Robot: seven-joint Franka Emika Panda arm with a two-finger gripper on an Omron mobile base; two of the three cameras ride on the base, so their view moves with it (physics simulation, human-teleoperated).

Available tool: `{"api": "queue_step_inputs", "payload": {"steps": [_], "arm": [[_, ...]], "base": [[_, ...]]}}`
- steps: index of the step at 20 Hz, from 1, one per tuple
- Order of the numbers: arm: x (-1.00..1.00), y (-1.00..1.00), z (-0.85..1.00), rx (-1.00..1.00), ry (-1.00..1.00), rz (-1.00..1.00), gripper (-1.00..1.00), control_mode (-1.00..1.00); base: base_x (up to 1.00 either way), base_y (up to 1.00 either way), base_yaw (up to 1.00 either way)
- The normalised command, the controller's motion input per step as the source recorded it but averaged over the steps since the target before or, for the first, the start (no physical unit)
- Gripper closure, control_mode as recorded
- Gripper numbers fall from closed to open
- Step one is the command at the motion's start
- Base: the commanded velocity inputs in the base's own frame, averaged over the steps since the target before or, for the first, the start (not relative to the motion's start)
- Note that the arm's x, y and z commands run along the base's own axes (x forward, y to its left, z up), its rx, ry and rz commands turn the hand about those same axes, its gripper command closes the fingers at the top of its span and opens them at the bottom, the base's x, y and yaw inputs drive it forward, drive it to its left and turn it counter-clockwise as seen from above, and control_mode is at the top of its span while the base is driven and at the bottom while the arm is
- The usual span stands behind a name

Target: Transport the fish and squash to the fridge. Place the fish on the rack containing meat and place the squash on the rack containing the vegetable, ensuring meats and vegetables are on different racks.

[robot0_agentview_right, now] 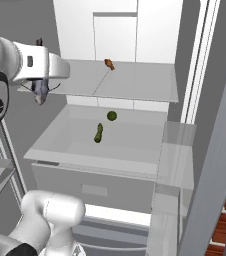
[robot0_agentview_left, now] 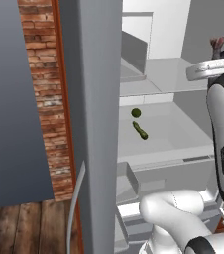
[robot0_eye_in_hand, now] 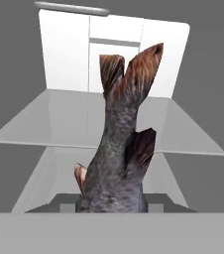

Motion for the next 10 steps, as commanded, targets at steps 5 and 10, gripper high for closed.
{"api": "queue_step_inputs", "payload": {"steps": [5, 10], "arm": [[0.76, 0.00, -0.19, 0.00, -0.05, 0.00, 1.00, -1.00], [0.93, 0.00, -0.20, 0.01, -0.01, 0.00, 1.00, -1.00]], "base": [[0.00, 0.00, 0.00], [0.00, 0.00, 0.00]]}}
